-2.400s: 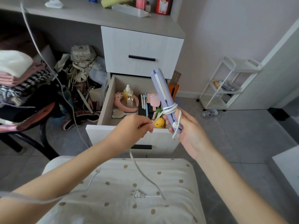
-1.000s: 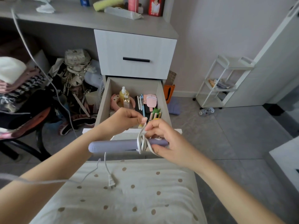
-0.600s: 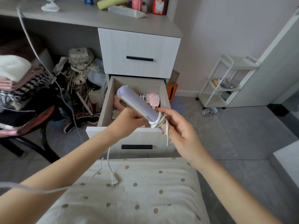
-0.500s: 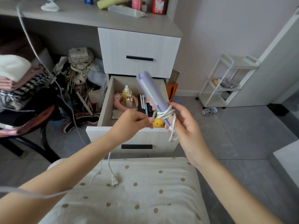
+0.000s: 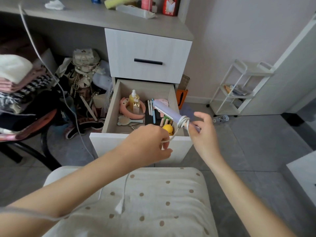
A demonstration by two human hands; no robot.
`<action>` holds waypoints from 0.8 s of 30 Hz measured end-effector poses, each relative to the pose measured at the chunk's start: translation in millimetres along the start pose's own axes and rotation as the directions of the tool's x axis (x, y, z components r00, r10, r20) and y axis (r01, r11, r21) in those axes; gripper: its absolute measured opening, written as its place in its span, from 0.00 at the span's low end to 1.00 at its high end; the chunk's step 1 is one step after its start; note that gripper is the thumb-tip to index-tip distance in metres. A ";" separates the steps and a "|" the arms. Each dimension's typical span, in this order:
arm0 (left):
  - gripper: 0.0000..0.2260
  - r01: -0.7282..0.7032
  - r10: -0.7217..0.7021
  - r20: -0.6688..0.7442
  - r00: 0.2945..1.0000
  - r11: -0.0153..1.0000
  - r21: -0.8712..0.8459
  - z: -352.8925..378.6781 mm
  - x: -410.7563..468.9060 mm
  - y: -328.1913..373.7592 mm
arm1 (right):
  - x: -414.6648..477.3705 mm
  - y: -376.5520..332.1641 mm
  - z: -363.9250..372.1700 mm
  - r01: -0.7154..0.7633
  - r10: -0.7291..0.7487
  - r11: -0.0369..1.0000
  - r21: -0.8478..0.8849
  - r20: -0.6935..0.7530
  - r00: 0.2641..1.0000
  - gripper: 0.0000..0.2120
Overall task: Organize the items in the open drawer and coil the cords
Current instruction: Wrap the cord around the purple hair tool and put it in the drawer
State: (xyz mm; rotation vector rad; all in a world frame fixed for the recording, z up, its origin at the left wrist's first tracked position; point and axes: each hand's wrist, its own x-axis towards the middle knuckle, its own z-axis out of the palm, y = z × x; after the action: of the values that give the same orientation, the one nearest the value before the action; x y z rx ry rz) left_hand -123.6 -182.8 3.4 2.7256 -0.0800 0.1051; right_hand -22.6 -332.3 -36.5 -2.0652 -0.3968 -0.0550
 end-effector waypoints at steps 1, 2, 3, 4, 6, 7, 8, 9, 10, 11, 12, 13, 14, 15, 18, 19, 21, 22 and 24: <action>0.07 -0.011 0.011 -0.021 1.000 1.000 0.019 -0.6 -0.6 1.7 | -2.0 -2.5 0.8 0.043 -0.042 0.997 -0.058 0.015 0.999 0.14; 0.07 -0.016 0.018 -0.057 0.998 0.999 0.041 -1.5 -0.3 1.6 | -3.5 -5.6 0.4 0.098 -0.093 0.987 -0.125 0.038 0.995 0.13; 0.08 -0.018 0.024 -0.098 0.995 0.998 0.062 -3.2 -0.1 0.2 | -4.4 -9.1 -0.9 0.156 -0.145 0.968 -0.198 0.071 0.987 0.11; 0.08 -0.018 0.029 -0.127 0.992 0.996 0.085 -5.9 -0.4 -1.5 | -5.4 -14.2 -2.7 0.218 -0.194 0.937 -0.273 0.113 0.974 0.09; 0.07 -0.042 0.055 -0.127 0.990 0.993 0.107 -11.6 -1.1 -5.8 | -6.5 -22.8 -5.4 0.356 -0.288 0.839 -0.412 0.219 0.932 0.07; 0.06 -0.063 0.072 -0.109 0.991 0.994 0.091 -14.4 -1.1 -7.9 | -7.2 -25.6 -5.4 0.431 -0.325 0.771 -0.469 0.292 0.900 0.06; 0.07 -0.085 0.092 -0.096 0.991 0.993 0.075 -17.0 -1.3 -9.4 | -7.9 -28.5 -4.9 0.502 -0.348 0.696 -0.513 0.371 0.861 0.05; 0.07 -0.110 0.117 -0.102 0.988 0.991 0.074 -19.2 -0.9 -10.8 | -9.3 -32.3 -4.1 0.562 -0.361 0.634 -0.532 0.439 0.823 0.04; 0.08 -0.130 0.140 -0.127 0.982 0.988 0.083 -20.3 -0.3 -12.3 | -10.7 -34.5 -3.4 0.609 -0.370 0.586 -0.534 0.492 0.788 0.04; 0.08 -0.143 0.156 -0.169 0.973 0.986 0.086 -20.9 0.2 -14.1 | -12.7 -38.1 -2.7 0.648 -0.379 0.554 -0.523 0.535 0.755 0.05; 0.07 -0.150 0.163 -0.213 0.963 0.986 0.079 -21.6 1.4 -16.4 | -14.8 -40.3 -2.6 0.676 -0.384 0.525 -0.517 0.565 0.730 0.06; 0.06 -0.148 0.160 -0.240 0.958 0.987 0.068 -23.3 3.2 -18.9 | -16.2 -43.8 -3.8 0.695 -0.380 0.510 -0.507 0.592 0.711 0.06; 0.06 -0.135 0.141 -0.237 0.961 0.990 0.041 -25.3 5.0 -22.5 | -17.4 -46.7 -5.3 0.703 -0.371 0.515 -0.491 0.612 0.699 0.04; 0.05 -0.127 0.121 -0.219 0.968 0.992 -0.013 -27.6 6.9 -26.6 | -17.9 -48.0 -7.5 0.699 -0.356 0.548 -0.460 0.628 0.692 0.02; 0.09 -0.070 0.033 -0.134 0.990 0.955 -0.287 -33.2 11.3 -38.9 | -20.8 -50.3 -18.2 0.618 -0.316 0.712 -0.333 0.634 0.706 0.02; 0.09 -0.030 -0.007 -0.093 0.996 0.920 -0.392 -33.0 12.6 -41.1 | -22.4 -52.0 -20.8 0.581 -0.299 0.760 -0.290 0.638 0.709 0.03; 0.09 0.024 -0.051 -0.031 0.998 0.823 -0.567 -29.6 14.2 -43.2 | -25.6 -55.3 -23.6 0.489 -0.249 0.850 -0.197 0.669 0.701 0.05; 0.09 0.033 -0.061 -0.023 0.998 0.780 -0.625 -27.0 15.1 -45.0 | -27.4 -56.2 -24.1 0.448 -0.227 0.880 -0.158 0.688 0.689 0.06; 0.07 0.010 -0.051 -0.037 0.998 0.709 -0.705 -22.3 16.1 -51.1 | -29.5 -58.6 -25.1 0.393 -0.223 0.916 -0.088 0.701 0.677 0.07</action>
State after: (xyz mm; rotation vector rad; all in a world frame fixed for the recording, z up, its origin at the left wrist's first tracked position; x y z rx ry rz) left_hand -105.3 -127.8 4.7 1.9408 -0.0449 0.1099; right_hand -65.0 -334.7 19.4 -2.1700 -1.2586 0.4988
